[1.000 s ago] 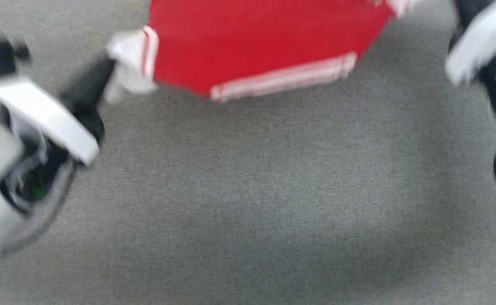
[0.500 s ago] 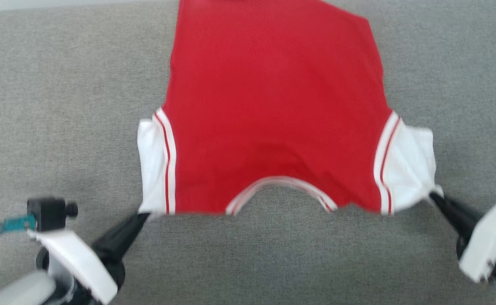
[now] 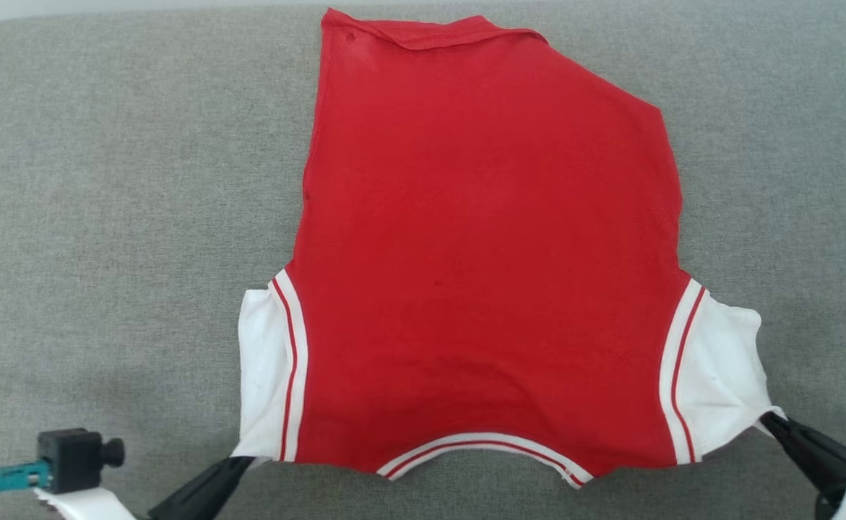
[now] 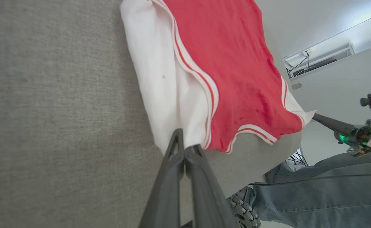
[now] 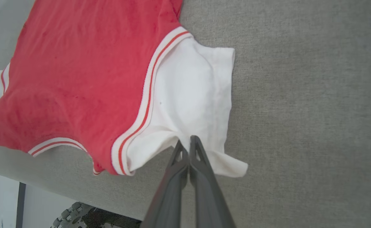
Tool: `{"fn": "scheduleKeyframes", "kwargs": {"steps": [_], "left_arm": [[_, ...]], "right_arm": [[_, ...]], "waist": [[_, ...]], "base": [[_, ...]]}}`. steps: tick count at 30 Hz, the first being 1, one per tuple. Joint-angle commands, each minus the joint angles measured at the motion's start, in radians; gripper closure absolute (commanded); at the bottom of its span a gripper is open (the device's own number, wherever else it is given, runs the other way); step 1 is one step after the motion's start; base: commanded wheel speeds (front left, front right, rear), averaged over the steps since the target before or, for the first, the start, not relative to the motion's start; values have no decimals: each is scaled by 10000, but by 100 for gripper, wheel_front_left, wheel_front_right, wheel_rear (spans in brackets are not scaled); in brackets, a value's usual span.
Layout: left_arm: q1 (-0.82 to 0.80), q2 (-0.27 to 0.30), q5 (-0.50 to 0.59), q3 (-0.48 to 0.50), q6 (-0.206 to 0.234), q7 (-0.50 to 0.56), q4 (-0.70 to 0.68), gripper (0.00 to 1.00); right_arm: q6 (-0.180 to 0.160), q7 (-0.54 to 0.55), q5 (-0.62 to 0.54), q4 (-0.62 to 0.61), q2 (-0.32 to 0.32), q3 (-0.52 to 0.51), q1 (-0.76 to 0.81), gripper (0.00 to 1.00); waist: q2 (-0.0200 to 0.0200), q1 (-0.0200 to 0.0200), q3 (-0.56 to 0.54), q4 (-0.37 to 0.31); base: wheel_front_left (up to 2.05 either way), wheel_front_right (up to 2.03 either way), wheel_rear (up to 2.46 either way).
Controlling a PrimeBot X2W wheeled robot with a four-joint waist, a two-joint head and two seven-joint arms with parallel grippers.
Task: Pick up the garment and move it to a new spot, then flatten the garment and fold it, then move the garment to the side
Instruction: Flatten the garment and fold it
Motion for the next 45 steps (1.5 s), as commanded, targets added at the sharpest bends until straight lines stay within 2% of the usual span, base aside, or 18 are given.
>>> {"fn": "scheduleKeyframes", "kwargs": {"steps": [1, 6, 11, 12, 13, 14, 19, 23, 25, 28, 31, 37, 45], "left_arm": [[-100, -206, 196, -64, 21, -46, 94, 100], [-468, -840, 164, -432, 20, 243, 580, 100], [-759, -1302, 105, -667, 20, 243, 1261, 100], [-798, -1350, 128, -721, 20, 237, 1368, 100], [-830, -1415, 112, -761, 20, 235, 1426, 100], [-860, -1458, 80, -792, 20, 228, 1469, 100], [-953, -1534, 83, -957, 20, 184, 1572, 100], [-1134, -1686, 304, -1157, 20, 132, 1478, 100], [-1299, -1791, 414, -1255, 20, 142, 1408, 100], [-1614, -1940, 580, -1428, 20, 165, 1303, 100], [-2005, -2126, 735, -1614, 21, 188, 1236, 100], [-2816, -2481, 786, -2004, 20, 174, 1133, 100], [-3677, -2771, 626, -2509, 20, 81, 1239, 100]], "right_arm": [[1, 85, -71, 128, 103, 103, -238, 100], [1, 114, -288, 804, 167, 535, -651, 100], [1, -313, -734, 1804, 95, 1075, -1033, 100], [1, -424, -836, 2010, 49, 1206, -1088, 72], [1, -544, -932, 2169, -16, 1323, -1137, 56], [1, -631, -990, 2268, -59, 1390, -1179, 0], [1, -602, -956, 2087, -424, 1130, -1291, 0], [1, 158, -781, 990, -1152, -187, -1906, 0], [1, 488, -933, 768, -1485, -561, -2579, 0], [1, 806, -1189, 988, -1788, -561, -4189, 0], [1, 960, -1672, 1877, -1968, 191, -6019, 0], [1, 852, -2977, 4601, -2133, 2100, -9264, 0], [-1, 520, -3781, 7875, -2077, 3721, -11833, 0]], "waist": [[-1, 0, -31, 11], [-1, 0, -43, -14], [-1, 0, 6, -52], [-1, 0, 6, -49], [-1, 0, 1, -38], [-1, 0, -3, -26], [-1, 0, -41, 136], [-1, 0, 16, 554], [-1, 0, 94, 773], [-1, 0, 311, 1128], [-1, 0, 612, 1472], [-1, 0, 1410, 2139], [-1, 0, 2239, 2659]], "base": [[0, 0, 0], [0, 0, 0], [0, 0, 0], [0, 0, 0], [0, 0, 0], [0, 0, 0], [0, 0, 0], [0, 0, 0], [0, 0, 0], [0, 0, 0], [0, 0, 0], [0, 0, 0], [0, 0, 0]]}}
